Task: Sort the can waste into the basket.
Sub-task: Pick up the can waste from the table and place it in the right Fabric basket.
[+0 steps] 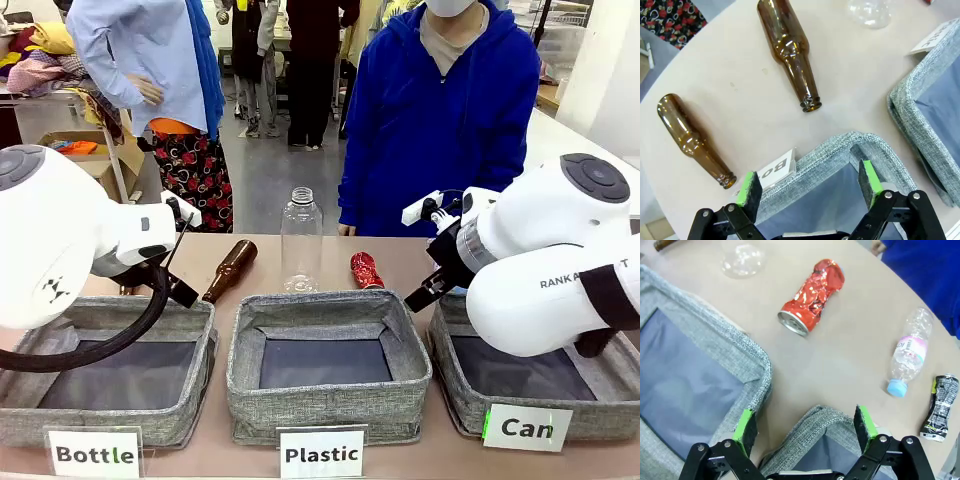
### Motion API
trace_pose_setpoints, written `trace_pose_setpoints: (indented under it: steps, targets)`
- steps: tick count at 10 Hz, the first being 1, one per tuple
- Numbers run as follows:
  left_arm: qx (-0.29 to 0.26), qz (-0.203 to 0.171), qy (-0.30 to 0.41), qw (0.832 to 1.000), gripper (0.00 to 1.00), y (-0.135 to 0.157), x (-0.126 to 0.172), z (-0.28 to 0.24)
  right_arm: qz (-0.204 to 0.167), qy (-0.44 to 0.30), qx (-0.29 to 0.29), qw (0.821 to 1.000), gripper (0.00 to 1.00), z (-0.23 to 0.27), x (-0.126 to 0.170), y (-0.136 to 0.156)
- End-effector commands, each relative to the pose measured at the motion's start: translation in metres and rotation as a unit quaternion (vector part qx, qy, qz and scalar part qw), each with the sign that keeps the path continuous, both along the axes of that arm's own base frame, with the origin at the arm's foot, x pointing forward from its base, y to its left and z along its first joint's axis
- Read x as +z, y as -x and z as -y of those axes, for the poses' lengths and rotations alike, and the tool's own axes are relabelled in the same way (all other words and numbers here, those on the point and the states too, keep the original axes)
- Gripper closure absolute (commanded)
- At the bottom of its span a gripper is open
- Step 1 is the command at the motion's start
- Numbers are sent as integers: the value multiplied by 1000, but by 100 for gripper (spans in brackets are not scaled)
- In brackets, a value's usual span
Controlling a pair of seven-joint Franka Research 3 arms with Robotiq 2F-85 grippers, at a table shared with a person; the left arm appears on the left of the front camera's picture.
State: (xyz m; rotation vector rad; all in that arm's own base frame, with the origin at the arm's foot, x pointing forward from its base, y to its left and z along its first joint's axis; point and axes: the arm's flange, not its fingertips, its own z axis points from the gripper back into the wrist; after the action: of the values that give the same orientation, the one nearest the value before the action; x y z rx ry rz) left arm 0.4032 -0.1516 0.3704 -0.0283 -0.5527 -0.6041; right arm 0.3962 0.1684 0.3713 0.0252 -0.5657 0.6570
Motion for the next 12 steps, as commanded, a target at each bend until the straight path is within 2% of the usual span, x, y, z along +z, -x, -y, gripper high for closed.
trace_pose_setpoints:
  steps: [1, 12]
  targets:
    - [0, 0, 0, 1000, 0, 0, 0, 0, 0, 0, 0, 1000, 0, 0, 0, 0]
    - [0, 0, 0, 1000, 0, 0, 0, 0, 0, 0, 0, 1000, 0, 0, 0, 0]
